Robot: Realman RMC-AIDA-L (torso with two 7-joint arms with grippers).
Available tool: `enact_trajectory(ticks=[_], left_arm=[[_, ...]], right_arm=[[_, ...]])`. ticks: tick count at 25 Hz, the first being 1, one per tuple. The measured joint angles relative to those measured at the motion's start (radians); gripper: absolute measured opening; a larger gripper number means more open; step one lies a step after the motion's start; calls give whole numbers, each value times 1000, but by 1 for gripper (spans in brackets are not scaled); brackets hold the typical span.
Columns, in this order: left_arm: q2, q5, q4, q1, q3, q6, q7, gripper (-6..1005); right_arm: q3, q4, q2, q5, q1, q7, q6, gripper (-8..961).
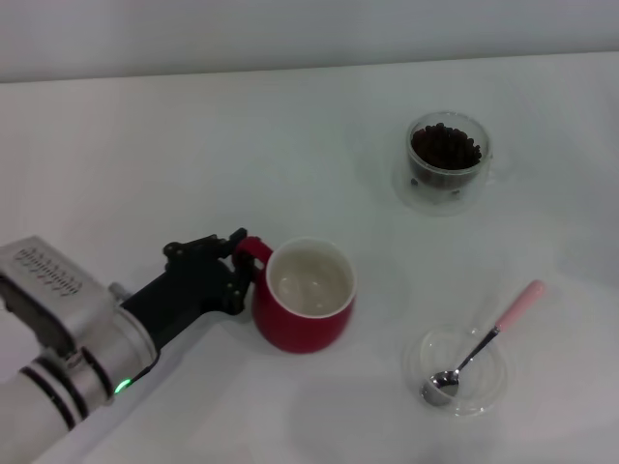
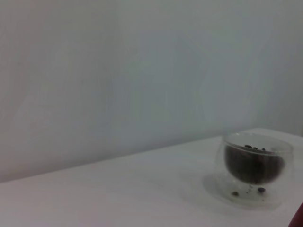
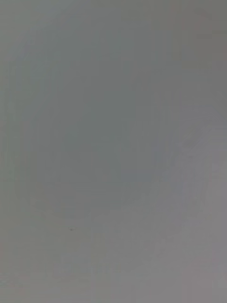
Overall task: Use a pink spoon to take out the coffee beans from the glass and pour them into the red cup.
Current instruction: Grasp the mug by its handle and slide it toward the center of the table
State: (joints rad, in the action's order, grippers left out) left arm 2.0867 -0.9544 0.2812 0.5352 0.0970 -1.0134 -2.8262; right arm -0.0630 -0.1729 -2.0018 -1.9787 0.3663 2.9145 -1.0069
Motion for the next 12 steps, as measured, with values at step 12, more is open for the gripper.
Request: enact_trajectory(ticks=[12], left_arm=[[3,13,24,36,4,27,0,152]], right_arm=[[-5,0,0,0,-3,0,1,790]])
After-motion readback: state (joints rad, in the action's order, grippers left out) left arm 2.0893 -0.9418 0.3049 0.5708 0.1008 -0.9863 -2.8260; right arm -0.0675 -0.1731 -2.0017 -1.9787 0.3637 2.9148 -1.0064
